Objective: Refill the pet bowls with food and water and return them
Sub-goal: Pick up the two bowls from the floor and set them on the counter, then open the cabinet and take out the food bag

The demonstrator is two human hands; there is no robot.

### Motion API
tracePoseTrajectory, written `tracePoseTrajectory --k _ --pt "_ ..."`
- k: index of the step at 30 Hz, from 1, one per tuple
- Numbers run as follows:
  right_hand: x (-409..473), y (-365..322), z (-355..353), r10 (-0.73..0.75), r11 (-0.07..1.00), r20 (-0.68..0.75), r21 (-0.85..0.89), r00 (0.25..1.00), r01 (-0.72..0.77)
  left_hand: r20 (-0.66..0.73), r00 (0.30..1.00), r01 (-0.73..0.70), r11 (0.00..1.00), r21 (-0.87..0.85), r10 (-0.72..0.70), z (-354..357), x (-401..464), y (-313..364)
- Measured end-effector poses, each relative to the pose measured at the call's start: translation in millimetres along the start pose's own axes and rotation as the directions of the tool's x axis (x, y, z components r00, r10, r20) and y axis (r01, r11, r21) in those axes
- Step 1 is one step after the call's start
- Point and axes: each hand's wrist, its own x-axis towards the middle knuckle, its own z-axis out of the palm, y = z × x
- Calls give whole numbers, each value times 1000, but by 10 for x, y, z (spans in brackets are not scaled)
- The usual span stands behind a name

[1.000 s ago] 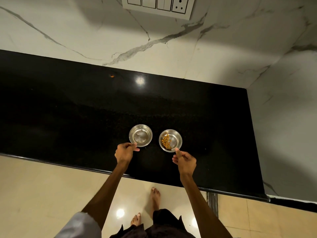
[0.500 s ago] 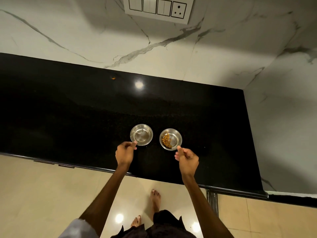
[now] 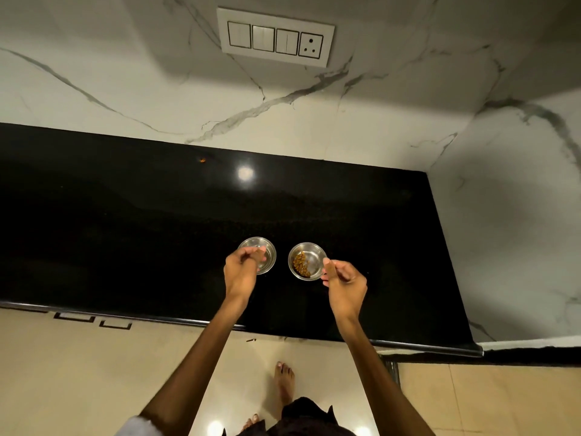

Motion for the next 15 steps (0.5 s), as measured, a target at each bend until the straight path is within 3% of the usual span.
tracePoseTrajectory --k 15 --pt "148 -901 22 -152 981 -73 110 986 159 101 981 -156 981 -118 168 266 -107 924"
